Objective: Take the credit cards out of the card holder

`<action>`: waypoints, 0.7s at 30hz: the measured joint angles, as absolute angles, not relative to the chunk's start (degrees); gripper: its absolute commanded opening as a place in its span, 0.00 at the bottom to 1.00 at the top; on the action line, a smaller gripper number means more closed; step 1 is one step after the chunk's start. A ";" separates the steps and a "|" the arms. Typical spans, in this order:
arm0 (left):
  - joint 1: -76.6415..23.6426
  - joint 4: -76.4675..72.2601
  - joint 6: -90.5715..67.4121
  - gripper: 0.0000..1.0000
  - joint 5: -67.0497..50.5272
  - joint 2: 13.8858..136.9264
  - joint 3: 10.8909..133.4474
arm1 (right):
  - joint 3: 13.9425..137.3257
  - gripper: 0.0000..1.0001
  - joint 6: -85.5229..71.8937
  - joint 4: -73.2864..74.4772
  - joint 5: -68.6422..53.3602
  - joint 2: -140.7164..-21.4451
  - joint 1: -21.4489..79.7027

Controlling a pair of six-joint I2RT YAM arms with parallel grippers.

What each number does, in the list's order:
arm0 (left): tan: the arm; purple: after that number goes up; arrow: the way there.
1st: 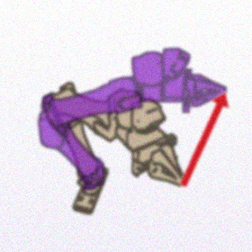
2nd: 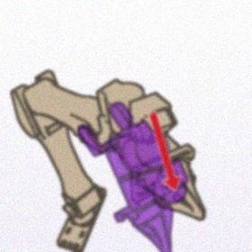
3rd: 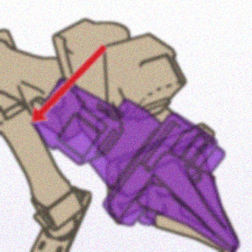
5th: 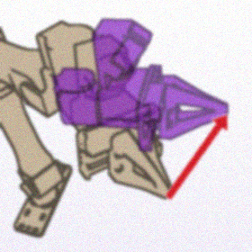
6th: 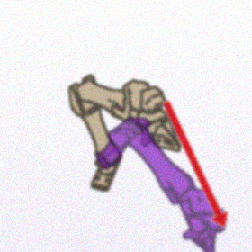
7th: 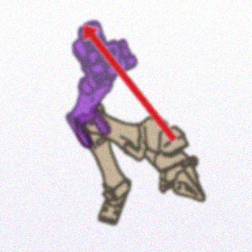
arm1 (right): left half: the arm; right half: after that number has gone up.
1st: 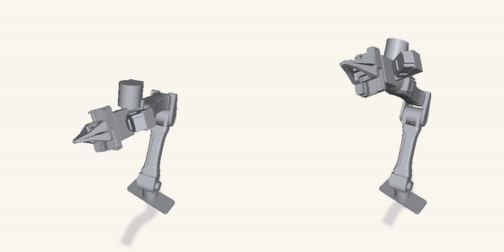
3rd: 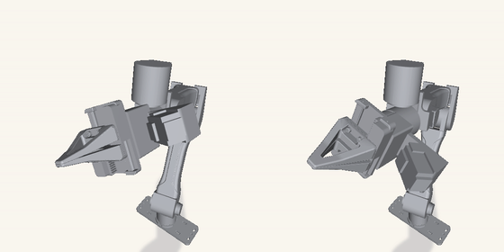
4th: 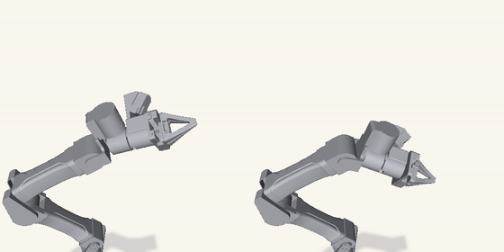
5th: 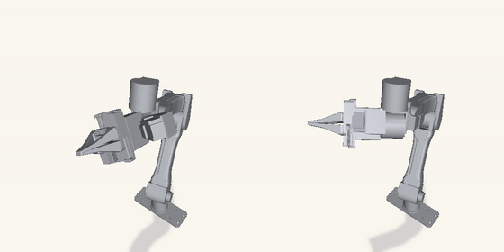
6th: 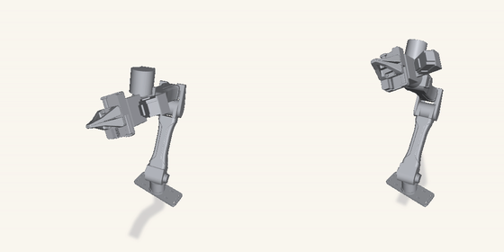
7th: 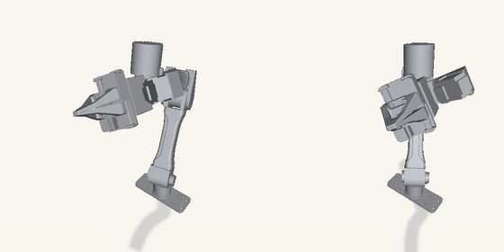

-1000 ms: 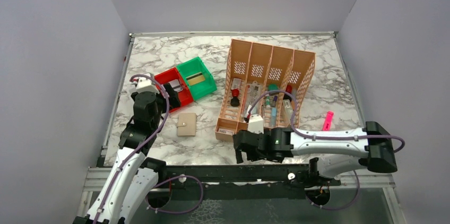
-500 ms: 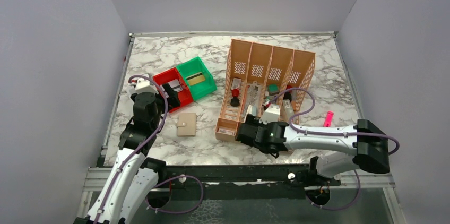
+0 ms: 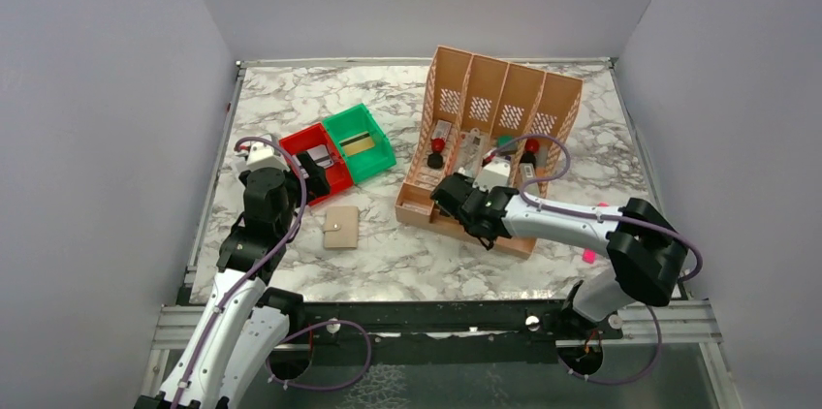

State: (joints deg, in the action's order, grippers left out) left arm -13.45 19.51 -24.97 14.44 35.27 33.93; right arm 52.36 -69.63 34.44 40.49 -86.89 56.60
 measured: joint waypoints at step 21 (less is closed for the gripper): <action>-13.45 19.49 -25.85 0.99 13.89 36.34 33.93 | 64.34 1.00 -42.26 18.92 24.99 -99.48 25.15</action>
